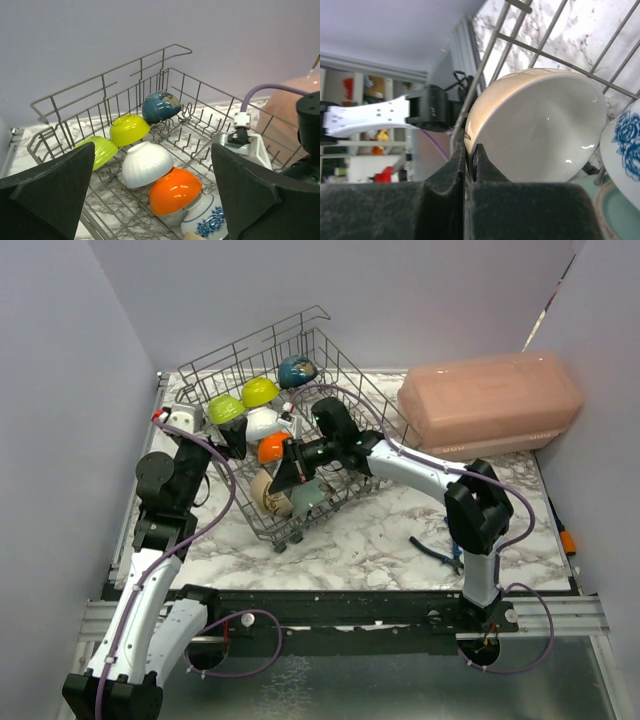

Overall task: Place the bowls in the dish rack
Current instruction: Pick up the bowl from the dish rack.

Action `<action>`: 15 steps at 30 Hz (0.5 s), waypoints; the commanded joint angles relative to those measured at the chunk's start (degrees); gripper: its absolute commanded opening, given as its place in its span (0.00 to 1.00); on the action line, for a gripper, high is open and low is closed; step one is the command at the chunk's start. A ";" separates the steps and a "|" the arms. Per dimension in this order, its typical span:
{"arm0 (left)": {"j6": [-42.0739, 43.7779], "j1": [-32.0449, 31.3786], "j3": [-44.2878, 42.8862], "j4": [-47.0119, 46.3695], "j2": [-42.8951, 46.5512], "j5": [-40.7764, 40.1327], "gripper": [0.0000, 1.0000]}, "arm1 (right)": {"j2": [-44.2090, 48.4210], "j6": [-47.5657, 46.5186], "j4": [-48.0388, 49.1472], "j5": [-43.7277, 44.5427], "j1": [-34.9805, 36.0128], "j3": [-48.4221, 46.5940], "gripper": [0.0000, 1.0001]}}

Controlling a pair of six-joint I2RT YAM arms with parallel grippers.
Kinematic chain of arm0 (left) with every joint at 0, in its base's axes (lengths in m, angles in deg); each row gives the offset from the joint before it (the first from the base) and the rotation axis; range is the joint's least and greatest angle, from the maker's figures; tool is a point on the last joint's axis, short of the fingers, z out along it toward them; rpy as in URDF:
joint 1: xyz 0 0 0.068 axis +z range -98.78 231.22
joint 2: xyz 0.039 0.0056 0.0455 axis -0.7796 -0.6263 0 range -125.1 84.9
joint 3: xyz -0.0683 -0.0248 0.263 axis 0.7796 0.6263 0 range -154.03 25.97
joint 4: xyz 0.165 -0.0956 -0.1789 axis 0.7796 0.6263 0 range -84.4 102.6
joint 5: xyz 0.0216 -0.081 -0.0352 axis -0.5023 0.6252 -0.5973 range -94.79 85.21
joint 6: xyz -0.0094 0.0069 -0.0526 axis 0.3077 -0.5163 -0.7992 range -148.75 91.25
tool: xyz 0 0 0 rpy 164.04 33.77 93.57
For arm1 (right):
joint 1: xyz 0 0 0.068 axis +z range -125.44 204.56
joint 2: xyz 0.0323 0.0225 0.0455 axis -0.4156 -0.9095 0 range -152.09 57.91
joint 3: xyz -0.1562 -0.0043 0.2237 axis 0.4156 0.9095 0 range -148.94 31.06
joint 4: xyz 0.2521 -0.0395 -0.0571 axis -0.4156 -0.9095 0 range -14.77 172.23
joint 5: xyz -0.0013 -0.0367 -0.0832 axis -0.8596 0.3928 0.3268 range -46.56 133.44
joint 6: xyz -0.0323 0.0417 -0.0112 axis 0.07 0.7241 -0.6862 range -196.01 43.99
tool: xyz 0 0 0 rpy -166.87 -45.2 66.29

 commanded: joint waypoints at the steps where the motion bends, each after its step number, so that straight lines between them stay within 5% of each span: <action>1: -11.33 -0.03 1.50 2.26 1.35 -5.78 0.99 | 5.85 16.88 25.65 -8.01 -2.71 8.22 0.00; 8: -14.99 -0.02 -3.76 9.54 -4.33 -5.98 0.99 | 6.99 39.54 60.34 -9.36 -7.05 17.87 0.00; 15: -17.45 -0.04 -14.24 17.71 -14.33 -4.06 0.99 | -4.82 64.64 89.97 -9.60 -8.72 8.02 0.00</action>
